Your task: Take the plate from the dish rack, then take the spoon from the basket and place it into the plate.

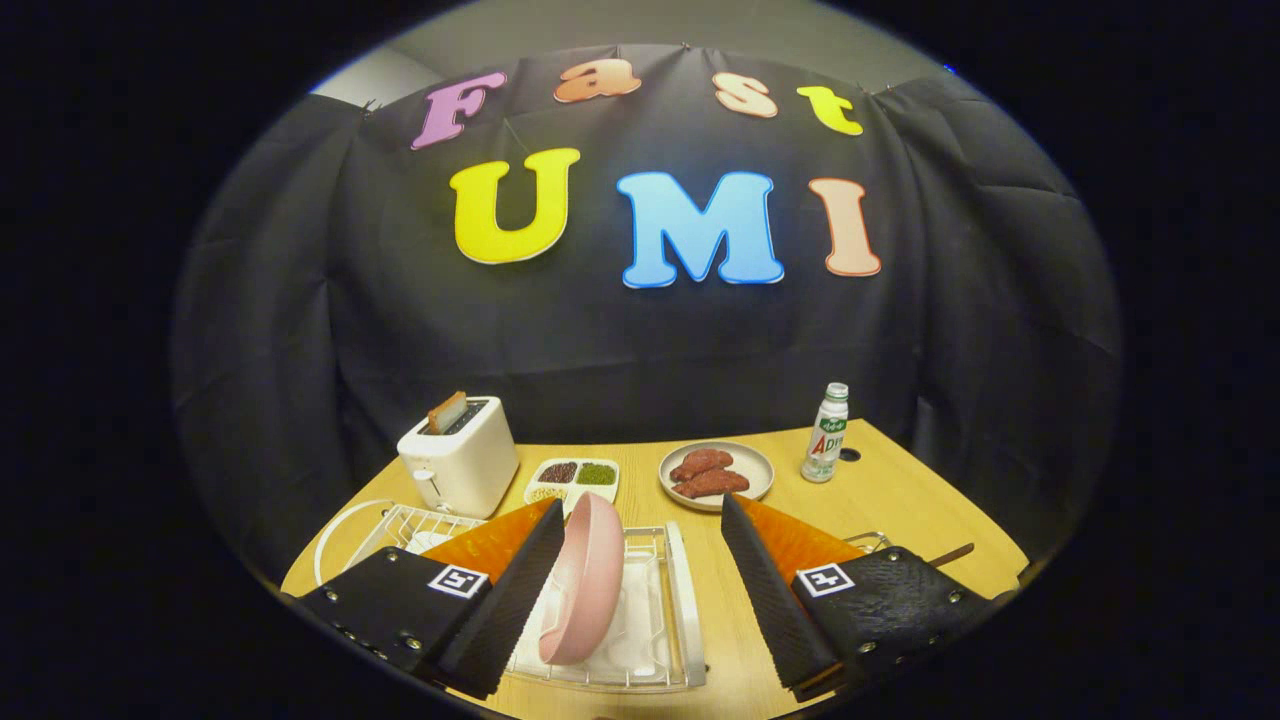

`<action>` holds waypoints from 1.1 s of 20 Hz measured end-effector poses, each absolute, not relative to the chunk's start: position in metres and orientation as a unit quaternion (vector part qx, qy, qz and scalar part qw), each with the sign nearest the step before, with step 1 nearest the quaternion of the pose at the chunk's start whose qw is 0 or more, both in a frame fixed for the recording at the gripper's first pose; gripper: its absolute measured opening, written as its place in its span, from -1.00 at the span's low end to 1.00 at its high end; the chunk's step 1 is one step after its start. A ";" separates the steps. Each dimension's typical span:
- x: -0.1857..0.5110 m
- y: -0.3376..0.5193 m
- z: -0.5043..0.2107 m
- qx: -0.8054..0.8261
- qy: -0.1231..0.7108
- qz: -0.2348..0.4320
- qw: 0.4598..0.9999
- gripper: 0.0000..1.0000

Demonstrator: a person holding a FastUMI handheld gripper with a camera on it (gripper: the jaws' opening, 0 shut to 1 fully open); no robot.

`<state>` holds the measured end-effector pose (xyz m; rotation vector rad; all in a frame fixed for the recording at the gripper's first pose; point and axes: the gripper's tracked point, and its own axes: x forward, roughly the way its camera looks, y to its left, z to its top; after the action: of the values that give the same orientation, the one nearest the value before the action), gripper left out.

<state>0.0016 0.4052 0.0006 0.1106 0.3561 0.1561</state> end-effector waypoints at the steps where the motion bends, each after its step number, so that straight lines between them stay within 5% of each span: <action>1: 0.006 0.412 -0.008 0.057 0.191 0.078 0.977 0.93; 7: 0.026 0.439 -0.054 0.083 0.289 0.082 0.950 0.92; 9: 0.028 0.444 -0.064 0.091 0.314 0.086 0.941 0.59; 13: 0.025 0.456 -0.077 0.096 0.349 0.095 0.927 0.37; 16: 0.021 0.455 -0.080 0.080 0.370 0.090 0.921 -0.32; 22: 0.024 0.442 -0.083 0.022 0.383 0.041 0.923 -0.48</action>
<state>0.0241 0.4425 -0.0831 0.0448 0.7864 0.0835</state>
